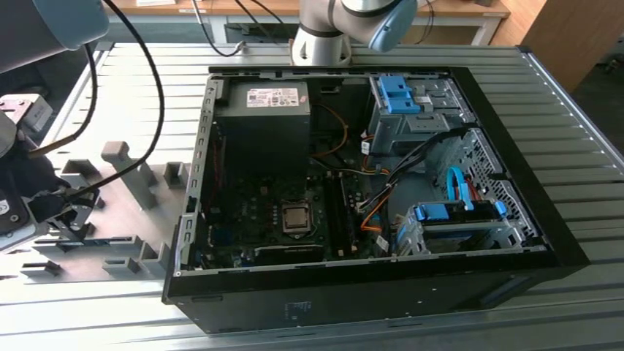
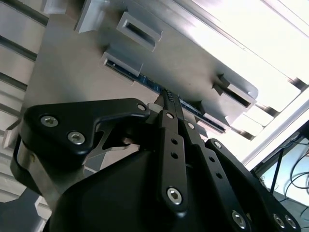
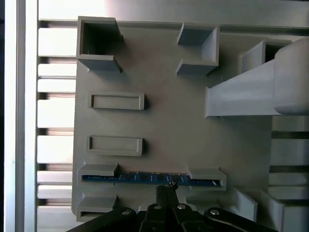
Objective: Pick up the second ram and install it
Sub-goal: 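Pick up the second ram and move it above second insertion slot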
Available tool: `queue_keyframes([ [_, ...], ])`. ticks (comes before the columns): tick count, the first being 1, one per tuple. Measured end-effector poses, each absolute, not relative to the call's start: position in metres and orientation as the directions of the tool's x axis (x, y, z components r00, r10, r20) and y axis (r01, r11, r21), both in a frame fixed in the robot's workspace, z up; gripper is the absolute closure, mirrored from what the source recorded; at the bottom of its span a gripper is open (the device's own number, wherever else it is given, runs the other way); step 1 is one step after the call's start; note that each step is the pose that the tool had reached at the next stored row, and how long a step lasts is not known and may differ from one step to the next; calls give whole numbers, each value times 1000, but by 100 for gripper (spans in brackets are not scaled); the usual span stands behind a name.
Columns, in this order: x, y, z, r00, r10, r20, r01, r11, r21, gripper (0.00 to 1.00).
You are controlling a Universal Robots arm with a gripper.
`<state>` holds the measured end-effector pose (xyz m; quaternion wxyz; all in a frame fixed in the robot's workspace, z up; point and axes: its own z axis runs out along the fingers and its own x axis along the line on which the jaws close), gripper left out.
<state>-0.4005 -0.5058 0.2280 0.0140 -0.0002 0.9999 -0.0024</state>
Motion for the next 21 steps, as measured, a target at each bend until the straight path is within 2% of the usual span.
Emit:
queue_keyframes([
  [21,-401,-506,228,-969,-244,-28,-244,970,-5,89],
])
